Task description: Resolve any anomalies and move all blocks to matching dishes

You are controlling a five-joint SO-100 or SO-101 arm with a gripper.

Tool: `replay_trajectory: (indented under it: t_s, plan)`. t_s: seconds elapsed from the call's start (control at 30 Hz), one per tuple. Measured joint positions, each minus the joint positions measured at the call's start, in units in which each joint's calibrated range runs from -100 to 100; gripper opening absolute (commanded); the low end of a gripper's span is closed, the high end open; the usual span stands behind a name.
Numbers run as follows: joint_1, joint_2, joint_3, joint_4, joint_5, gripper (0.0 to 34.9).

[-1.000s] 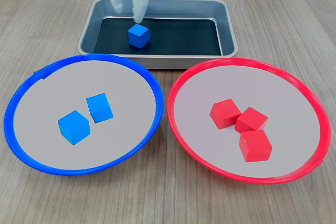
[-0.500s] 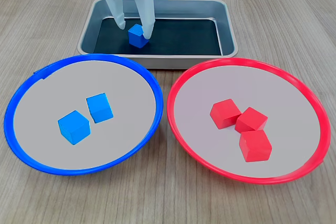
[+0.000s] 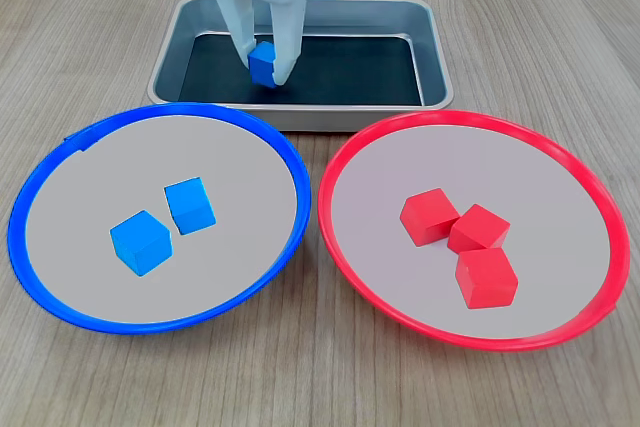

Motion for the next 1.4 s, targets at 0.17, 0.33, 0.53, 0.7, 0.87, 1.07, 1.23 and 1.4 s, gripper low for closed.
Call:
replay_trajectory:
  t_s: [0.17,0.33,0.53,0.7,0.87,1.07,1.23,1.4]
  plan:
    - [-3.9,2.1,-17.5,4.3,-13.5,0.1]
    - [-4.0,8.3,-27.3,-0.3,-20.6,0.1]
    - [-3.2,23.8,-37.0,-13.6,-24.5,0.2]
    - [-3.5,31.1,-42.8,-18.9,-26.0,2.5]
    - [-1.9,33.3,-44.4,-22.0,-26.3,9.5]
    - [-1.2,31.8,-41.0,-23.4,-26.3,12.0]
    - [-1.1,27.2,-34.9,-25.7,-26.3,0.3]
    - [-0.8,20.3,-29.6,-27.5,-27.5,0.1]
